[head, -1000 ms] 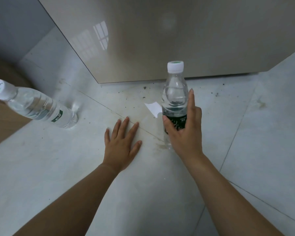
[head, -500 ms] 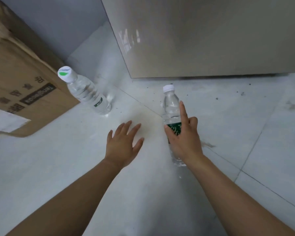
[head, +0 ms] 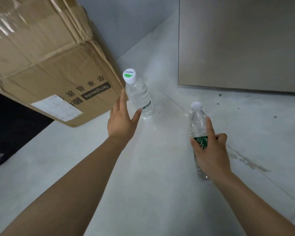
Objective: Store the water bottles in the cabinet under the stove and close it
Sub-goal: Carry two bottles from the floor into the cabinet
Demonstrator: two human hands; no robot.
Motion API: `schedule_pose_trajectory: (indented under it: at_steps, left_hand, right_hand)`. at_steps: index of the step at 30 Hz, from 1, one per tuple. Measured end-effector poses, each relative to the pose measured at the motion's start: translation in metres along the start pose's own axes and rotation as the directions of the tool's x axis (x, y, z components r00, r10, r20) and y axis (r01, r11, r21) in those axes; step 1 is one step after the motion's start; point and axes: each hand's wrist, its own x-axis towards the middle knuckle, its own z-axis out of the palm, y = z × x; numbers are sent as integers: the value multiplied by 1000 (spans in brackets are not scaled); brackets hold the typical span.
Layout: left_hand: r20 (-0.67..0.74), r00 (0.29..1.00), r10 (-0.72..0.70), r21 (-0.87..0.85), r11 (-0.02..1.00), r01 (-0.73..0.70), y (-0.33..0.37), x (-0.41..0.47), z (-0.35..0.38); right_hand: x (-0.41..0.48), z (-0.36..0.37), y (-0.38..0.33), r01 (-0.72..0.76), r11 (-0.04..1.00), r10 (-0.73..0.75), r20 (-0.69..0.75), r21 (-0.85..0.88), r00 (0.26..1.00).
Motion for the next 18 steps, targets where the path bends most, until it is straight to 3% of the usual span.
schedule_pose_trajectory:
  at_steps: [5,7,10,13,18]
  left_hand:
    - [31,998,53,-438,898,-34,18,30,18]
    - [70,994,81,-510,860,-34,25,37,25]
    - [80,978,193,-481,867,-132,39,45,37]
    - [122,944,305,-332,909,-251,50,39,46]
    - [284,927,244,-200,961,-192,47,-5,54]
  right_hand:
    - [0,0,4,-14,1000,14,3,26,1000]
    - [0,0,6,-19,999,19,-1,39,1000]
    - [-3,-3,8,-41,998,42,-10,49,999]
    - [-7,-9,12,-71,997,72,-10,30,997]
    - [-16,-17,21,-122,992,122,-2,-42,993]
